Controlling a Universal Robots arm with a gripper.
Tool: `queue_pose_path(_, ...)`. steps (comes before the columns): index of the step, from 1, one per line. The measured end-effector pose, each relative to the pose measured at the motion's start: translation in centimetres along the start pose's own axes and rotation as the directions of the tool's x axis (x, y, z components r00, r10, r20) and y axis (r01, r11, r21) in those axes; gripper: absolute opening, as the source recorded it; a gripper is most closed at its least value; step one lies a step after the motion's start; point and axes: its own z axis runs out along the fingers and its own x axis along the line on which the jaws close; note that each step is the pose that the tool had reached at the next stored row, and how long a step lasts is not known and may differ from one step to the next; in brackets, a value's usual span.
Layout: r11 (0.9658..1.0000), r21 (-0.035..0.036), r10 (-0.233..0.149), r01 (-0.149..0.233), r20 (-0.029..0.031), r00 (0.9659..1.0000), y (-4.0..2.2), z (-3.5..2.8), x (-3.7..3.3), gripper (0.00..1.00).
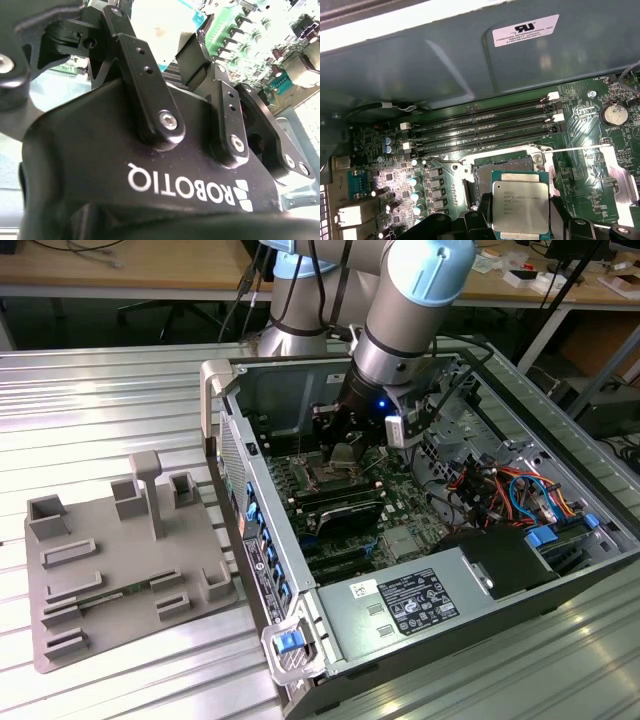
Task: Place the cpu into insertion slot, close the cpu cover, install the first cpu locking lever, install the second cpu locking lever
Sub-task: 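Place the cpu into insertion slot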
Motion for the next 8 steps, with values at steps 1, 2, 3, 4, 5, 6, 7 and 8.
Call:
queue_pose_path(1,1.0000,0.0001,0.003,-0.003,0.0003,1.0000,0.00,0.01,0.00,0.55)
queue_pose_path(2,1.0000,0.0002,0.005,-0.005,0.0006,1.0000,0.00,0.02,0.00,0.55)
queue_pose_path(3,1.0000,0.0006,0.010,-0.010,0.0010,1.0000,0.00,0.03,0.00,0.55)
queue_pose_path(4,0.9999,0.0008,0.013,-0.013,0.0013,0.9999,0.00,0.03,0.00,0.55)
queue_pose_path(5,0.9999,0.0009,0.015,-0.015,0.0015,0.9999,0.00,0.04,0.00,0.55)
queue_pose_path(6,0.9998,0.0010,0.018,-0.018,0.0018,0.9998,0.00,0.05,0.00,0.55)
queue_pose_path(7,0.9998,0.0010,0.020,-0.020,0.0021,0.9998,0.00,0.05,0.00,0.55)
queue_pose_path(8,0.9997,0.0011,0.022,-0.022,0.0022,0.9997,0.00,0.06,0.00,0.55)
